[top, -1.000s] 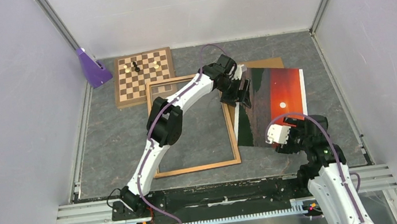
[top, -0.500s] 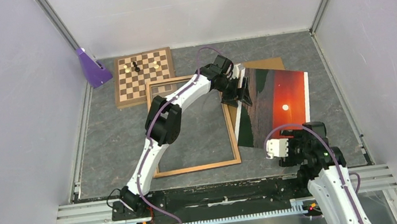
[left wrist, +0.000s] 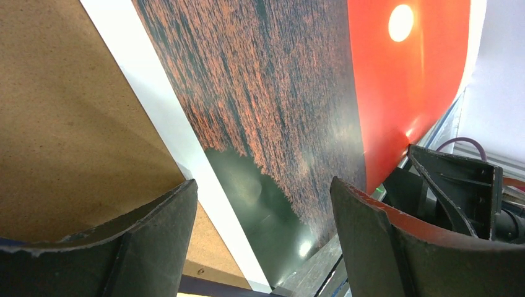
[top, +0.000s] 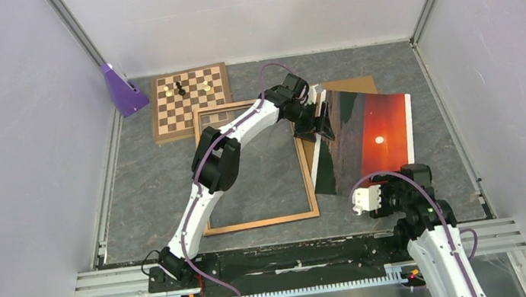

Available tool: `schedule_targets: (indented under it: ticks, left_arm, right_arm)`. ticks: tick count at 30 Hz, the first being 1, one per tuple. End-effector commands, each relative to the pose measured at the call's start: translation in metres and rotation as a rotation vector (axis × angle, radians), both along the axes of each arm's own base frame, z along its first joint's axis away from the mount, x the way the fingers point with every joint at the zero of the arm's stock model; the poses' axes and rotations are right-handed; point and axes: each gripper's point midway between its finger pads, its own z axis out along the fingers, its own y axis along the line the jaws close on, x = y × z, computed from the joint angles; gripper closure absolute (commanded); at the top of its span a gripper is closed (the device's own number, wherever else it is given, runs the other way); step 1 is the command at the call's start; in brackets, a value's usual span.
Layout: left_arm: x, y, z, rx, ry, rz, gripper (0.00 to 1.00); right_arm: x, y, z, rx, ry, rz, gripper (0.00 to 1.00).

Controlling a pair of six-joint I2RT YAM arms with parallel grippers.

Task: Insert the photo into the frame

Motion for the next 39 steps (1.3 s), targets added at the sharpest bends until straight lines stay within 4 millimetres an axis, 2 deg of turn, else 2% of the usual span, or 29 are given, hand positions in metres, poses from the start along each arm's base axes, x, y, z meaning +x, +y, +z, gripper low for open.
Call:
schedule_targets:
  ticks: [1, 9, 15, 18, 24, 29, 32, 35, 39]
  left_arm:
    - [-0.020, 0.012, -0.032, 0.093, 0.091, 0.005, 0.14]
    - [-0.022, 0.013, -0.033, 0.093, 0.095, -0.001, 0.14]
    - [-0.023, 0.016, -0.029, 0.099, 0.073, -0.027, 0.15]
    - [-0.020, 0.016, -0.018, 0.086, 0.032, -0.046, 0.15]
    - [-0.017, 0.019, 0.024, 0.041, -0.116, -0.129, 0.13]
    - [-0.027, 0.032, 0.066, -0.015, -0.264, -0.250, 0.11]
    - [-0.037, 0.043, 0.082, -0.028, -0.333, -0.309, 0.11]
    - [-0.051, 0.054, 0.087, -0.022, -0.413, -0.391, 0.11]
    - [-0.072, 0.060, 0.081, 0.006, -0.535, -0.484, 0.10]
  right_arm:
    - [0.003, -0.008, -0.014, -0.071, -0.037, 0.014, 0.32]
    - [0.012, -0.009, -0.011, -0.097, -0.129, 0.035, 0.50]
    - [0.018, -0.006, 0.004, -0.076, -0.178, 0.033, 0.54]
    - [0.018, -0.006, 0.012, -0.065, -0.182, 0.025, 0.55]
    - [0.018, -0.002, 0.021, -0.012, -0.167, -0.008, 0.55]
    - [0.019, 0.000, 0.024, 0.034, -0.153, -0.041, 0.55]
    - [0.019, 0.000, 0.028, 0.056, -0.152, -0.067, 0.55]
    - [0.020, 0.001, 0.032, 0.076, -0.149, -0.085, 0.56]
    - [0.021, 0.001, 0.034, 0.101, -0.137, -0.109, 0.56]
